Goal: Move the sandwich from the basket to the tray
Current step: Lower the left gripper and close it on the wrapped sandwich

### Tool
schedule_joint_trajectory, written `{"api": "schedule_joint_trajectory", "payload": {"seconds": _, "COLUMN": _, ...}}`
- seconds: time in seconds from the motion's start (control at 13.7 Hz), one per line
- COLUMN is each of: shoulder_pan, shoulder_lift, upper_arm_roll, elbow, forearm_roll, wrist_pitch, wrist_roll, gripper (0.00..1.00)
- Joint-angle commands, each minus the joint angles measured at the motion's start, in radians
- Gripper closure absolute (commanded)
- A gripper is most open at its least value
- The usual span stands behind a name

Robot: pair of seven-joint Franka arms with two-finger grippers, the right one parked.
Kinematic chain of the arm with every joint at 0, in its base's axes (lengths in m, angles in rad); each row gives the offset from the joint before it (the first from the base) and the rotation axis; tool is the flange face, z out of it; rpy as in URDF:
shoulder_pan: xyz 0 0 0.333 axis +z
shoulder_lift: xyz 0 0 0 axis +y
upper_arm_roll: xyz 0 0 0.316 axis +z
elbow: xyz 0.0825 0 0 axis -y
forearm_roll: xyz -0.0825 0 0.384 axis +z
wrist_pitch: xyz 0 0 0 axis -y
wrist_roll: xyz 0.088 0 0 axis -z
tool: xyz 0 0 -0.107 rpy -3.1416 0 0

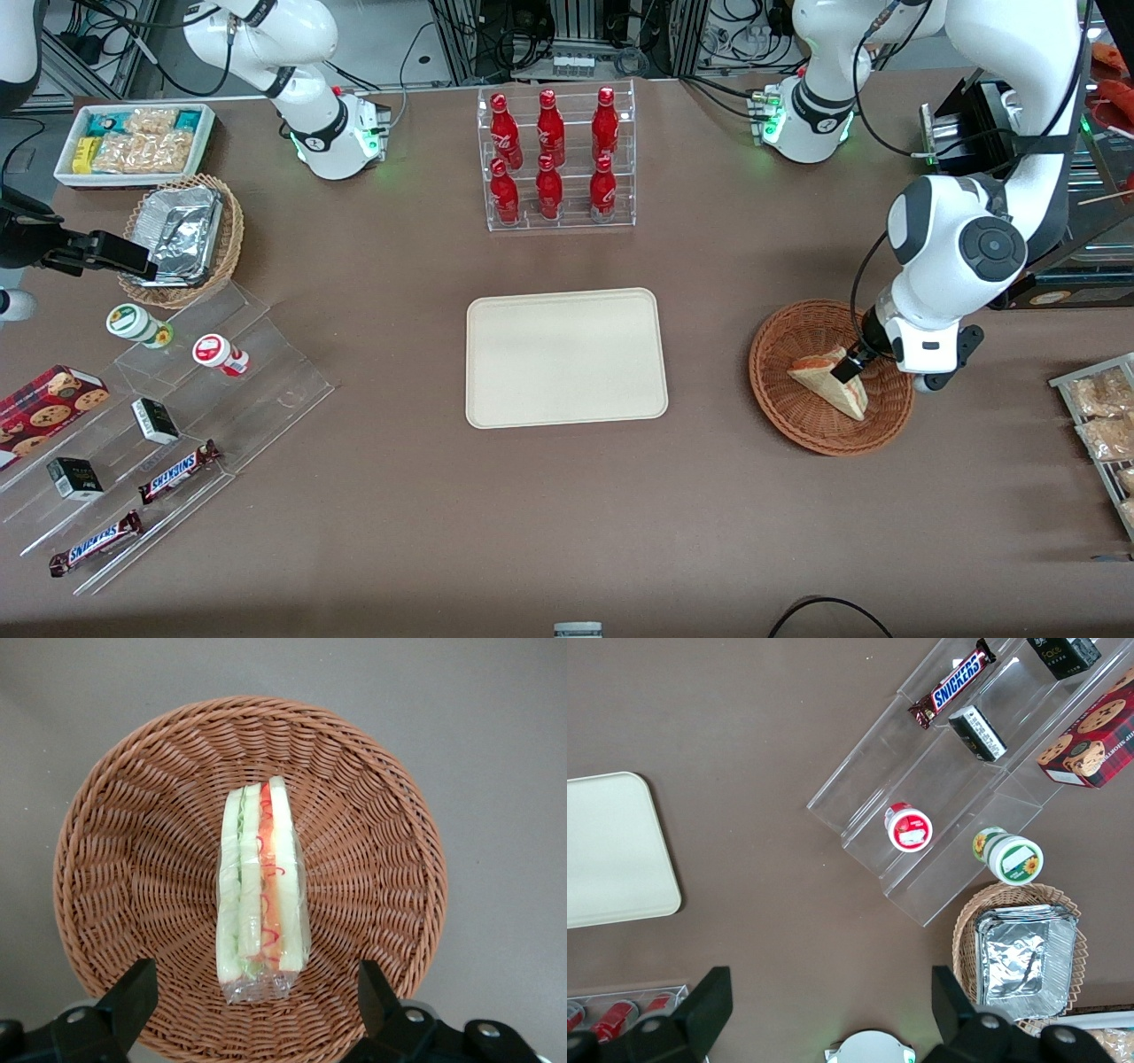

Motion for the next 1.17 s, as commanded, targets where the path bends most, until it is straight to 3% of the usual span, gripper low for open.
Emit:
{"api": "schedule_joint_trajectory", "payload": {"seconds": 0.0, "shoulder_pan": 0.0, "shoulder_lift": 0.0, "upper_arm_roll": -0.003, "elbow": -0.043, "forearm_roll": 0.013, "wrist_pitch": 0.067, "wrist_roll": -0.038, "gripper": 0.0}}
{"api": "schedule_joint_trajectory", "payload": {"seconds": 0.95, "shoulder_pan": -0.003, "shoulder_lift": 0.1, "upper_arm_roll": -0.001, "elbow": -0.042, "forearm_roll": 0.013, "wrist_pitch": 0.172, "wrist_roll": -0.053, "gripper": 0.01}}
{"api": "schedule_joint_trajectory", "payload": {"seconds": 1.02, "shoulder_pan": -0.003, "shoulder_lift": 0.107, "upper_arm_roll": -0.001, "elbow": -0.042, "forearm_roll": 0.013, "wrist_pitch": 0.191, "wrist_roll": -0.053, "gripper": 0.09}}
{"api": "schedule_joint_trajectory", "payload": {"seconds": 1.09, "shoulder_pan": -0.003, "shoulder_lift": 0.116, "upper_arm_roll": -0.001, "elbow": -0.039, "forearm_roll": 0.013, "wrist_pitch": 0.195, "wrist_roll": -0.064, "gripper": 0.23}}
